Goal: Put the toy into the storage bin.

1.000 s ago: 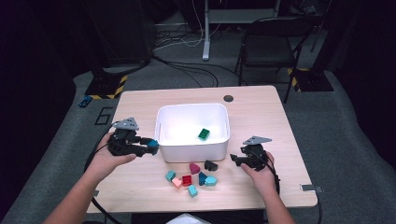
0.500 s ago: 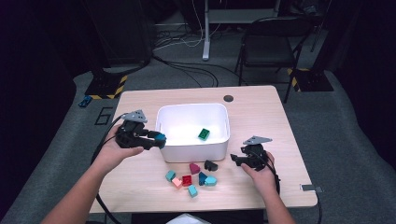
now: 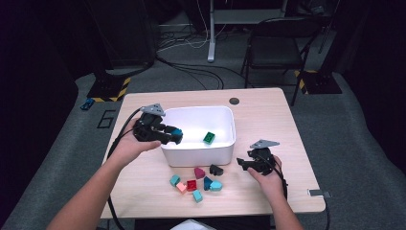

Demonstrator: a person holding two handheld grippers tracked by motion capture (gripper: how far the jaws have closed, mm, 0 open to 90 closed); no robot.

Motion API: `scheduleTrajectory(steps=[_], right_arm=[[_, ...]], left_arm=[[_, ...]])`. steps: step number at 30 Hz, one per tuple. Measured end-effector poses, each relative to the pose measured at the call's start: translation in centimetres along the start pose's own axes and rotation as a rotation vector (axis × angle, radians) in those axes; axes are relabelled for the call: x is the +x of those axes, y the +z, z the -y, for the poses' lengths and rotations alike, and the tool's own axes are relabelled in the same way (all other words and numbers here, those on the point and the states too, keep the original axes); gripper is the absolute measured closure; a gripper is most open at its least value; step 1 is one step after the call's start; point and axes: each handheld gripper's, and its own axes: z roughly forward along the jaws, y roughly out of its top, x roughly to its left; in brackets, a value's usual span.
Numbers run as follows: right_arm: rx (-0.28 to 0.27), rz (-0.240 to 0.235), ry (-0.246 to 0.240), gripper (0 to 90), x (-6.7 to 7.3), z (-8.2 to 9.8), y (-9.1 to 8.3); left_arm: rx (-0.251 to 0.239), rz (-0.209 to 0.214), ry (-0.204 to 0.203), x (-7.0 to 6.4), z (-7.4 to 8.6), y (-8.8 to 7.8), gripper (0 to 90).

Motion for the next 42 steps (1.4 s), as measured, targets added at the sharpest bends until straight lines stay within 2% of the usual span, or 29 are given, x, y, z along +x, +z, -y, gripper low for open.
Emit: scheduleTrajectory(steps=[8, 11, 14, 24, 33, 42], right_arm=[[0.0, 0.003, 0.005, 40.5, -0.2, 0.0, 0.0], [0.001, 0.002, 0.005, 40.5, -0.2, 0.1, 0.0], [0.001, 0.002, 0.005, 40.5, -0.2, 0.1, -0.1], [-0.003, 0.004, 0.007, 40.5, -0.5, 0.1, -0.1], [-0.003, 0.002, 0.011, 40.4, -0.5, 0.1, -0.1], [0.001, 0.0, 0.004, 40.4, -0.5, 0.1, 0.1]], left_arm=[[-0.012, 0.006, -0.015, 0.6, -1.5, 2.0, 58.2], [-0.008, -0.005, -0.018, 1.0, -2.0, 2.8, 58.2], [-0.014, -0.004, -0.035, 1.4, -2.4, 3.6, 58.2], [-0.008, -0.01, -0.046, 2.2, -3.5, 6.4, 58.2], [0.011, -0.025, -0.011, 3.0, -4.3, 9.2, 58.2], [0.046, -0.046, 0.009, 3.9, -4.2, 12.0, 58.1]])
